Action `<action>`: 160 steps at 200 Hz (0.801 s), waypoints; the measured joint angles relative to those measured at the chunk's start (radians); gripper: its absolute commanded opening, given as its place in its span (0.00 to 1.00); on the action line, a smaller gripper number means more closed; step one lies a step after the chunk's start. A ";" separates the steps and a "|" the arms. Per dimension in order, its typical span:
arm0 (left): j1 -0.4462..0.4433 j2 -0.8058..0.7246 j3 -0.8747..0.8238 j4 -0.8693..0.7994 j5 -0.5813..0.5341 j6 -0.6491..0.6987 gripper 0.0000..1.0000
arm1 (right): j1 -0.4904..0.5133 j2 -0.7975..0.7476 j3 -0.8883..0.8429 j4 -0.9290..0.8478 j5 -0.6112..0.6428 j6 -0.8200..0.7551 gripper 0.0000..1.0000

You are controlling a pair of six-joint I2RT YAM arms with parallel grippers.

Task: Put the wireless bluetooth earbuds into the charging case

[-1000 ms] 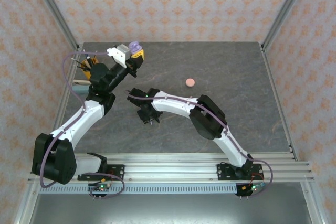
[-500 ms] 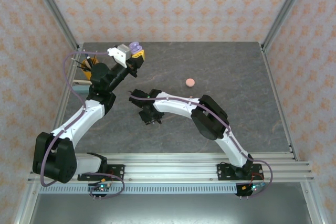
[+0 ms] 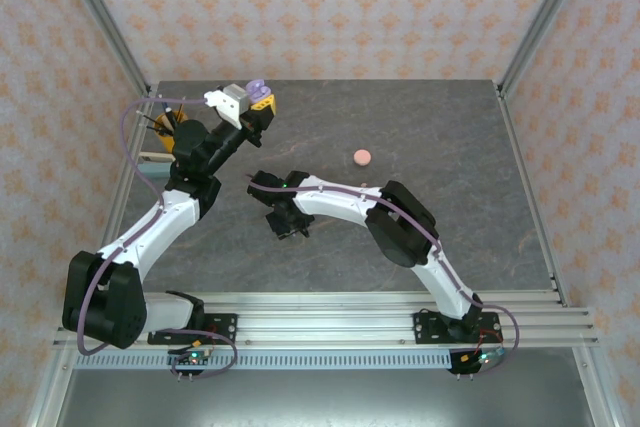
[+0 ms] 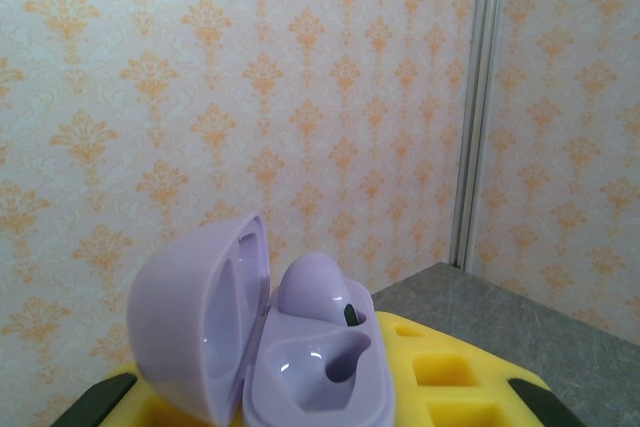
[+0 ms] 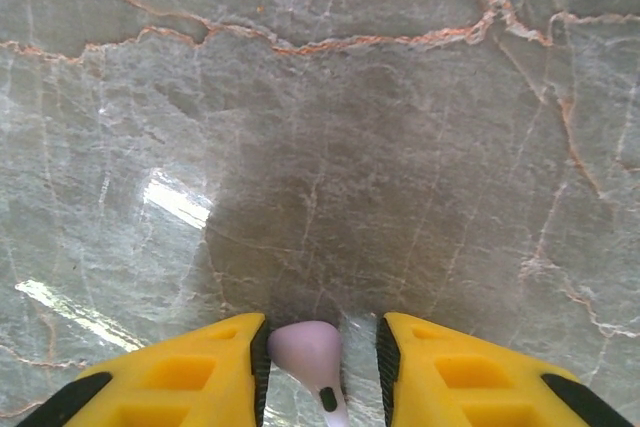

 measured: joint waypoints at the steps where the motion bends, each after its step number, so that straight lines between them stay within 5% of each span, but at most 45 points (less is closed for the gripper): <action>1: 0.000 0.000 0.000 0.000 0.000 0.000 0.00 | 0.000 0.000 0.000 0.000 0.000 0.000 0.33; 58: 0.000 0.000 0.000 0.000 0.000 0.000 0.00 | 0.000 0.000 0.000 0.000 0.000 0.000 0.22; 160: 0.000 0.000 0.000 0.000 0.000 0.000 0.00 | 0.000 -0.085 -0.105 0.013 0.029 0.014 0.18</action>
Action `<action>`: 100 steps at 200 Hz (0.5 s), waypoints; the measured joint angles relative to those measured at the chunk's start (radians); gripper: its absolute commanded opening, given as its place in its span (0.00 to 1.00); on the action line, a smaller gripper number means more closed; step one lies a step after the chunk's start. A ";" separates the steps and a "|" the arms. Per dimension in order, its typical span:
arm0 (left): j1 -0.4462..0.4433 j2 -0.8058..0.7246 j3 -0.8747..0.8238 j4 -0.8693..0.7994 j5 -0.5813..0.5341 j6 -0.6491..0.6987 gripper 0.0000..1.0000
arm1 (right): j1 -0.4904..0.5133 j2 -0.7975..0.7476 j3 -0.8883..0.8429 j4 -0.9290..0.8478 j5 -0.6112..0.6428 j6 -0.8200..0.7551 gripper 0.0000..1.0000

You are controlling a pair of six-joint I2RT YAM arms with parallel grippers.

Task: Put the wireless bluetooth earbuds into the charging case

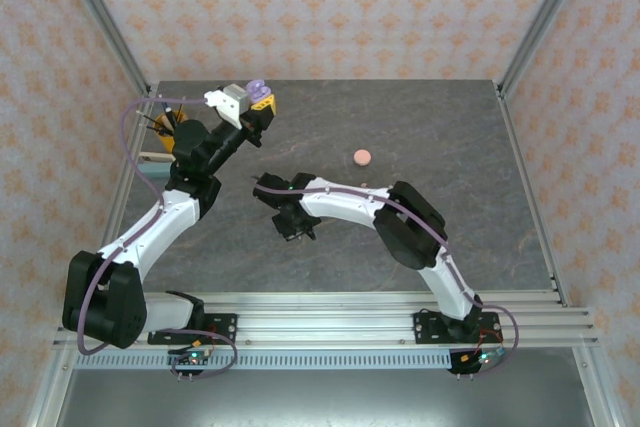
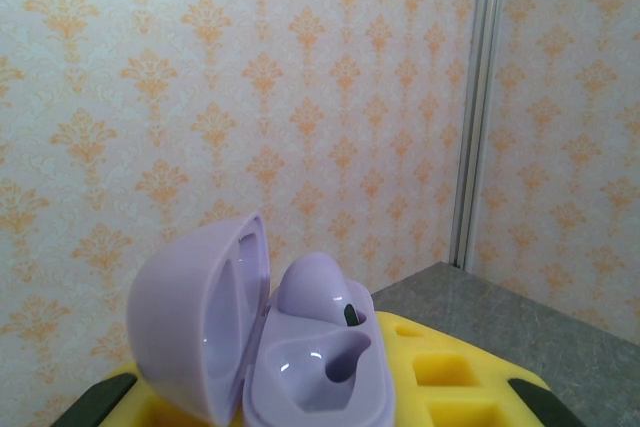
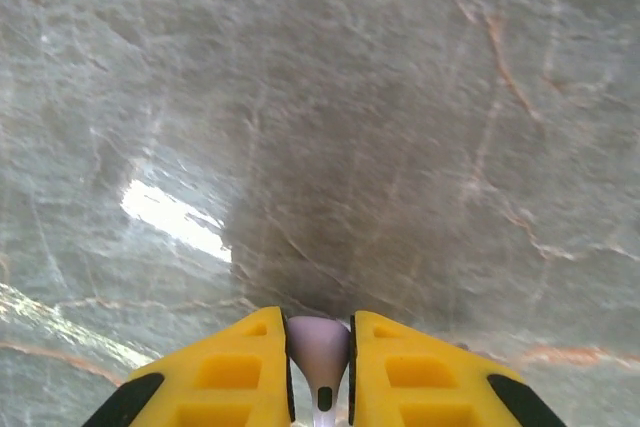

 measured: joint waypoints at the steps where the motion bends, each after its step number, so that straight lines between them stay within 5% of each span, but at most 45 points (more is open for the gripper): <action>1: 0.000 0.000 0.000 0.000 0.000 0.000 0.00 | 0.000 -0.003 -0.003 0.000 0.002 0.000 0.18; 100: 0.000 0.008 0.000 -0.001 0.000 0.000 0.00 | -0.019 -0.328 -0.148 0.049 0.126 0.019 0.17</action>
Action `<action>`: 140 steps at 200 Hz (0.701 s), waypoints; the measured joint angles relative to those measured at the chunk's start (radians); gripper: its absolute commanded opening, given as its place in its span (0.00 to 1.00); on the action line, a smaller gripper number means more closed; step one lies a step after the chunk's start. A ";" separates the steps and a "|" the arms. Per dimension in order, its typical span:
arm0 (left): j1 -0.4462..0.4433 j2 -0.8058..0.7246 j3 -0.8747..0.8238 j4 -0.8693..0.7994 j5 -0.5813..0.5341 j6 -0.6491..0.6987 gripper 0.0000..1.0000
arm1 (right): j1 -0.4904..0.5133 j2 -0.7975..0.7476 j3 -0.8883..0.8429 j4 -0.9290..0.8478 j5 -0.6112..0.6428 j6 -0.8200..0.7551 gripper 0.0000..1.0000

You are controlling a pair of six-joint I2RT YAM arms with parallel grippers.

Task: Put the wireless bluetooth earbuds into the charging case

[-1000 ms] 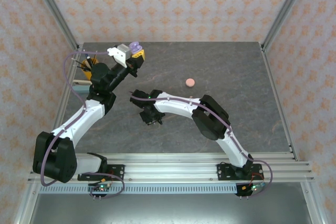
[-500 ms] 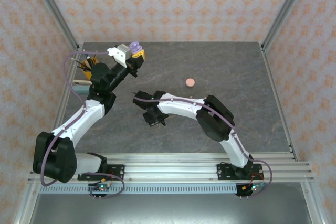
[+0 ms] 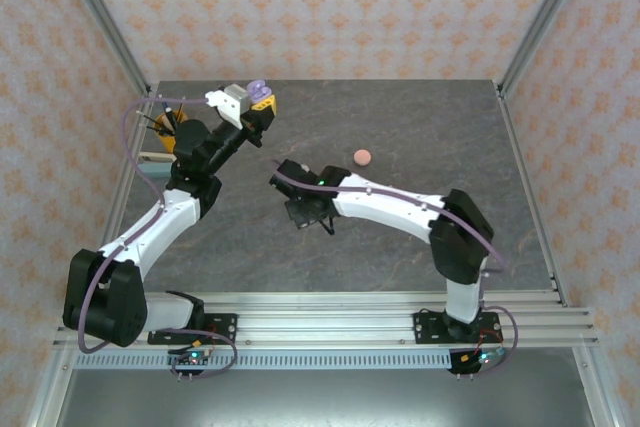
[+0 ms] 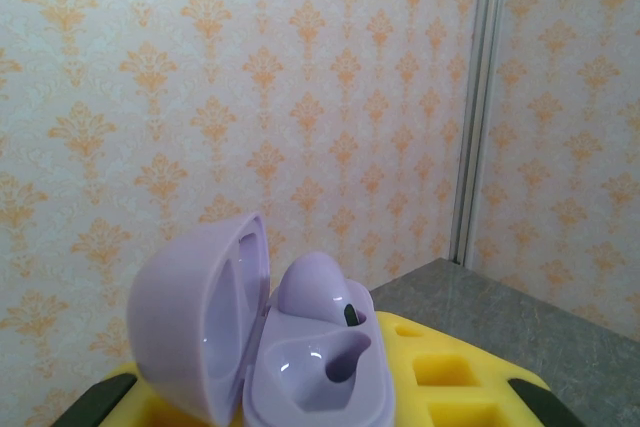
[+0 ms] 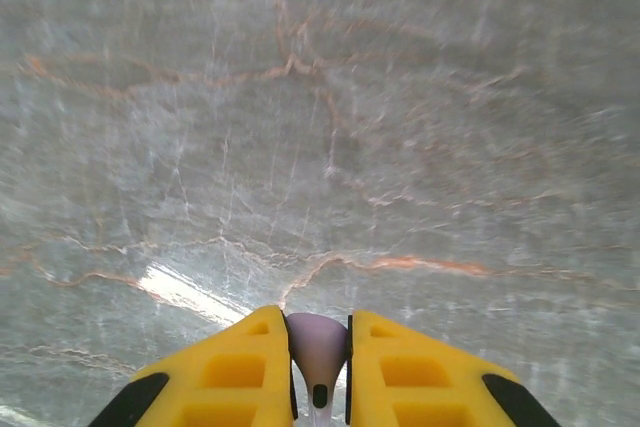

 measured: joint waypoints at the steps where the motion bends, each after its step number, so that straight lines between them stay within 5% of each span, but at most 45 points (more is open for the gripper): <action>1: 0.000 0.000 0.000 0.000 0.000 0.000 0.00 | -0.003 -0.010 0.000 0.001 0.002 0.000 0.17; 63: 0.000 0.000 -0.005 0.001 0.028 -0.005 0.00 | -0.128 -0.241 0.076 0.017 0.078 -0.023 0.18; 140: -0.073 0.001 -0.019 -0.008 0.127 -0.007 0.00 | -0.169 -0.262 0.382 0.116 0.078 -0.144 0.19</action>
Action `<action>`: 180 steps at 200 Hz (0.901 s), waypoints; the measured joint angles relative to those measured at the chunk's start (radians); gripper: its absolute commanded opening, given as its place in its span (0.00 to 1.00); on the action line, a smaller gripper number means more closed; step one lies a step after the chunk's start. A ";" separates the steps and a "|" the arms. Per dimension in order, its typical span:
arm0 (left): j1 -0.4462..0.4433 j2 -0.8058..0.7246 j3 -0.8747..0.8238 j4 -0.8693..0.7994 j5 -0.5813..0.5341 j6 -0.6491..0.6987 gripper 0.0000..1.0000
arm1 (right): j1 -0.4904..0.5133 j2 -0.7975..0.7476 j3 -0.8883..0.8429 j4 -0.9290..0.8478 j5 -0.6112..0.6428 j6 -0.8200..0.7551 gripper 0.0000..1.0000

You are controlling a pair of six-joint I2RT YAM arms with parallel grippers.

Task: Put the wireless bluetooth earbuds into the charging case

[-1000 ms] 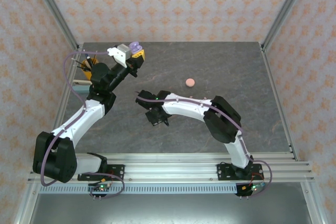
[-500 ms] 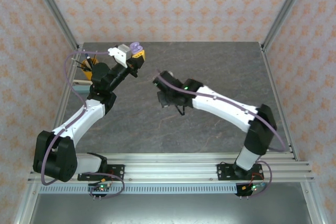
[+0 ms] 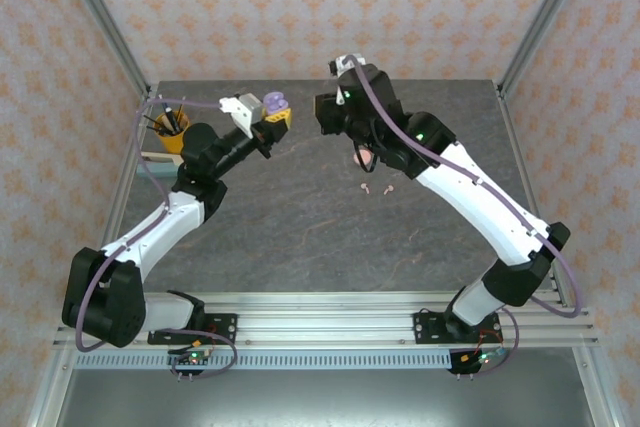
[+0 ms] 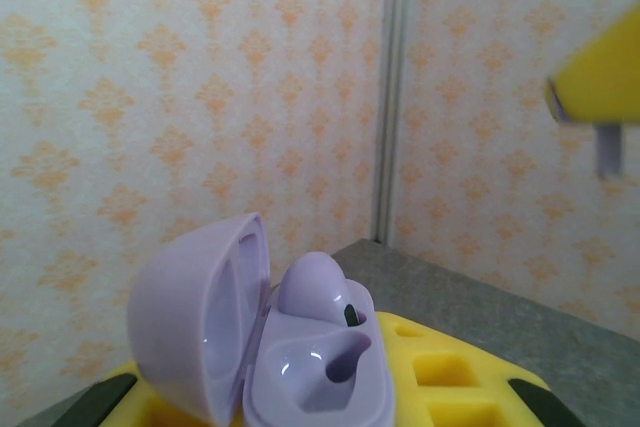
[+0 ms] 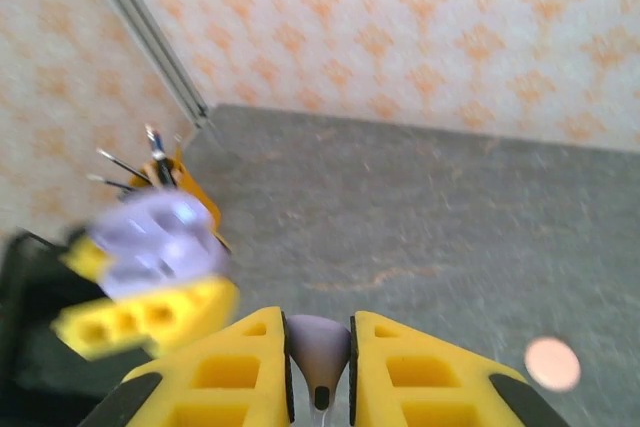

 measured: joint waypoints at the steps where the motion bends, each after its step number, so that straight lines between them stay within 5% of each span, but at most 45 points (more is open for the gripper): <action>1: -0.004 0.000 0.000 -0.001 0.003 0.001 0.00 | 0.000 0.000 0.002 0.003 -0.001 -0.002 0.19; 47: -0.092 0.005 0.020 -0.030 0.041 0.042 0.00 | 0.000 -0.001 0.015 0.093 -0.108 -0.051 0.19; 180: -0.107 0.017 0.071 -0.029 0.058 0.042 0.00 | 0.000 -0.041 -0.095 0.190 -0.283 -0.115 0.19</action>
